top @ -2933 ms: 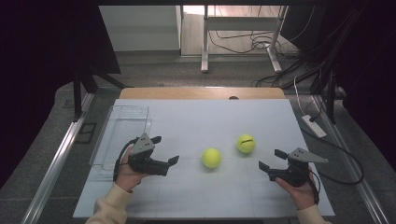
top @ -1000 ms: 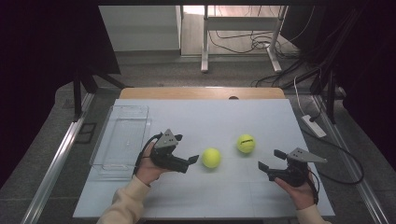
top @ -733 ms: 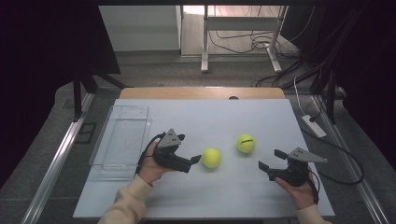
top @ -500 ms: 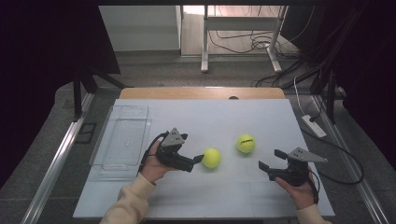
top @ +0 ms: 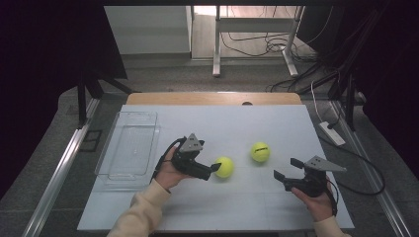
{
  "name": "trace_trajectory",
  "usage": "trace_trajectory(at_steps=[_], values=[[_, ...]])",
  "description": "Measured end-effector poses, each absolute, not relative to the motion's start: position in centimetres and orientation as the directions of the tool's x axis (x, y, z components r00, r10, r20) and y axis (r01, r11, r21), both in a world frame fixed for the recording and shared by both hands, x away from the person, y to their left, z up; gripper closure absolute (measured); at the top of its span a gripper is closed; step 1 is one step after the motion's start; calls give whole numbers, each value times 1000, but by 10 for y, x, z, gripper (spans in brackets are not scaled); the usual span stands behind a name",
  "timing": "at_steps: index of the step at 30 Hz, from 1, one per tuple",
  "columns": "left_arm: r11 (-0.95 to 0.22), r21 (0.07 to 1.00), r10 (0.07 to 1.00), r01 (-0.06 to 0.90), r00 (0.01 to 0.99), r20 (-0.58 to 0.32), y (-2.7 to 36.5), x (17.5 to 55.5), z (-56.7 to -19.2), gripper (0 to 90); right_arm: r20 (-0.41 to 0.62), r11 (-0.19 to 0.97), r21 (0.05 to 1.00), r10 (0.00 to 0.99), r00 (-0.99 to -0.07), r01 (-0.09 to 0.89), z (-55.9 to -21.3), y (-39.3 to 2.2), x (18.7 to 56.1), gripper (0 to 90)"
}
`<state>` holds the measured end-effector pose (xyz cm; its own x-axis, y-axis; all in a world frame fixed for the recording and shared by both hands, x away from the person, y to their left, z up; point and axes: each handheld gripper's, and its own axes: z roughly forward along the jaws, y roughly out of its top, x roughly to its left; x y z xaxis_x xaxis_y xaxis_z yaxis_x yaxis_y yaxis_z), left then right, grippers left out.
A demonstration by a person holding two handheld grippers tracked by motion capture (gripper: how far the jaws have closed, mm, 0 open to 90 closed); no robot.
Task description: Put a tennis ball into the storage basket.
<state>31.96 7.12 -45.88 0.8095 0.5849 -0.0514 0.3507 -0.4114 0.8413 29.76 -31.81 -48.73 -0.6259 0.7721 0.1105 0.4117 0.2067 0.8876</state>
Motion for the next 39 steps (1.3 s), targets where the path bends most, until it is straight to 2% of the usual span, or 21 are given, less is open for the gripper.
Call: trace_trajectory(at_steps=[39], values=[[-523,763,545,380,837,-44,31,340,-475,17,113,209,883,773,-624,420,-490,-317,298,131]])
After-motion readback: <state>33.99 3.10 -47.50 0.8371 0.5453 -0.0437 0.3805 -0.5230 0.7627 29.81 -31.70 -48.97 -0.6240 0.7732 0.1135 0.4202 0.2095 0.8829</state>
